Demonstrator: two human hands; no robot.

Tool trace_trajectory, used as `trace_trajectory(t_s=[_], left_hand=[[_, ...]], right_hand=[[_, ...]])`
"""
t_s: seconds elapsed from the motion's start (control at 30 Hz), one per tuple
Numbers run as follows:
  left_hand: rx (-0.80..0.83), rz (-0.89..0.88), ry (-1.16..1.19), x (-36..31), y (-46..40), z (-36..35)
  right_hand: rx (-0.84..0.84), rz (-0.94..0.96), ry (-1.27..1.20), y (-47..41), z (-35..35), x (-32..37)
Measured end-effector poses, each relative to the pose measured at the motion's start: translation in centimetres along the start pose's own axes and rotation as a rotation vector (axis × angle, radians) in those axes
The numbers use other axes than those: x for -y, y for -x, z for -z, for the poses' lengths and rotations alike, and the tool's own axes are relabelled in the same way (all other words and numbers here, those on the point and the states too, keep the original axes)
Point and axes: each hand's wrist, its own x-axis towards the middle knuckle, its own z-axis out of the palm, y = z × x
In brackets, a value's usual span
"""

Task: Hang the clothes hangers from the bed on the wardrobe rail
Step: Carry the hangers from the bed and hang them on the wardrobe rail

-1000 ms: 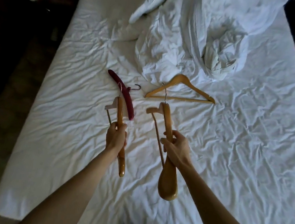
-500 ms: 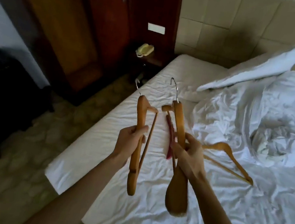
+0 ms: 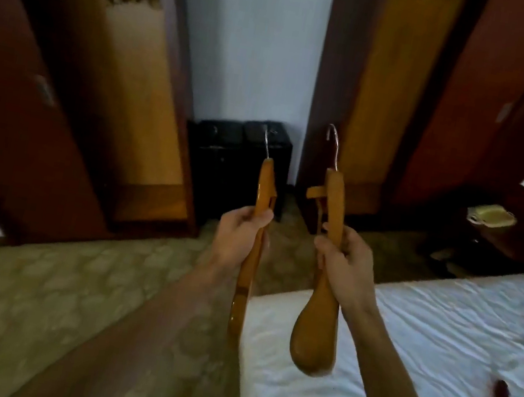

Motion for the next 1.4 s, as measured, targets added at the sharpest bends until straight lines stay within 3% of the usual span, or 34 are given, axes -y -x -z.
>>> trace_trajectory(t_s=[0.3, 0.47, 0.8, 1.03, 1.4], left_hand=[[-0.260, -0.127, -0.107, -2.5, -12.3, 26.7], [-0.364, -0.123, -0.129, -4.0, -18.9, 38.7], [-0.440, -0.118, -0.060, -4.9, -34.9, 53.7], [-0.444, -0.150, -0.109, -5.6, -52.2, 62.9], [-0.528, -0.200, -0.169, -11.8, -76.2, 76.4]], right_hand=[[0.260, 0.048, -0.088, -11.6, -30.3, 7.7], [0.348, 0.073, -0.098, -17.3, -43.4, 11.3], [0.490, 0.137, -0.101, -30.3, -62.0, 13.9], [0.557, 0.154, -0.143, -45.4, -76.4, 14.5], [0.560, 0.203, -0.146, -65.5, -96.1, 21.7]])
